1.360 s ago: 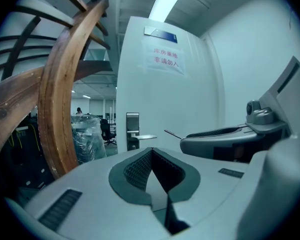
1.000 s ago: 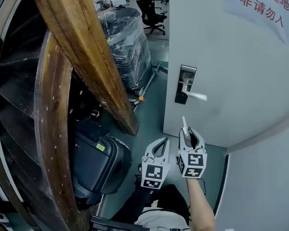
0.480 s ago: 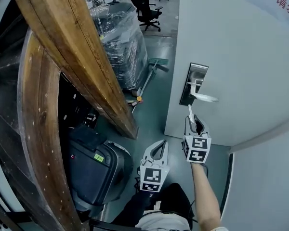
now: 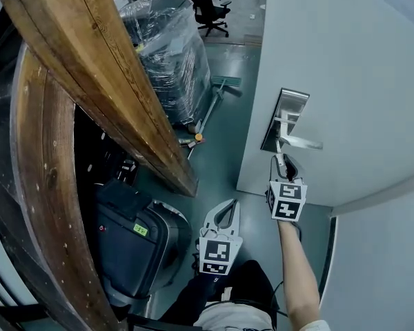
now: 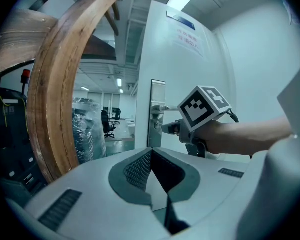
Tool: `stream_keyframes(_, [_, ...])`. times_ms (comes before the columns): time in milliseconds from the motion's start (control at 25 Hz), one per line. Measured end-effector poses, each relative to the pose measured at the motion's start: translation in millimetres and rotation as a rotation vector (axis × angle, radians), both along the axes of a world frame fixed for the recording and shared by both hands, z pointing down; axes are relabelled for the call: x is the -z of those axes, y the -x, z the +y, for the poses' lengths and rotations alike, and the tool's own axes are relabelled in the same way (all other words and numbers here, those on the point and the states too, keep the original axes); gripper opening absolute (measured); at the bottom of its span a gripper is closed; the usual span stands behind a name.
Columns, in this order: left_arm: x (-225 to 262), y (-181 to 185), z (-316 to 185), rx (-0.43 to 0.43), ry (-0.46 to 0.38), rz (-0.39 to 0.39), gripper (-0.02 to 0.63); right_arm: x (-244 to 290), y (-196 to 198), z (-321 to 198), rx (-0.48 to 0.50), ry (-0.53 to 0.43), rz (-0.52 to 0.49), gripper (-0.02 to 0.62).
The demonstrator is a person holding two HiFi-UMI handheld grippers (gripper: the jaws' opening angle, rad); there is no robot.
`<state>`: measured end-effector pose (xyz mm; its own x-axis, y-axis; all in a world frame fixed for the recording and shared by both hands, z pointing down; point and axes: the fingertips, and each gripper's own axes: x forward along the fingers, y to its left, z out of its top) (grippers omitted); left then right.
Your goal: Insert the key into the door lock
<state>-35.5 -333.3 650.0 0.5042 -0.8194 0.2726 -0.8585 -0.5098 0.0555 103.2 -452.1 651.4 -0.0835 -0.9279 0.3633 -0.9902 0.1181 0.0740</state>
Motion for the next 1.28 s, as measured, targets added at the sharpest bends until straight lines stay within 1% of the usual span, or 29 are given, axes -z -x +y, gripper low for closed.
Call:
stream_keyframes(320, [-7.0, 1.7, -9.2, 0.009, 0.011, 0.003, 0.003, -6.1, -3.6, -8.7, -0.007, 0.006, 0.007, 0.118])
stream_keyframes(760, [-9.6, 0.9, -6.5, 0.016, 0.021, 0.002, 0.003, -6.1, -8.6, -16.0, -0.013, 0.014, 0.007, 0.118])
stream_keyframes(880, [-9.0, 2.0, -6.1, 0.018, 0.021, 0.001, 0.003, -3.5, -5.7, -17.2, -0.048, 0.020, -0.008, 0.118])
stream_keyframes(1120, [-8.9, 8.8, -6.4, 0.025, 0.030, -0.004, 0.003, -1.8, -2.4, -21.2, -0.162, 0.041, -0.042, 0.119])
stream_keyframes(1280, [-8.8, 13.8, -9.0, 0.026, 0.031, -0.005, 0.003, -4.5, -2.9, -23.4, -0.199, 0.048, -0.027, 0.119])
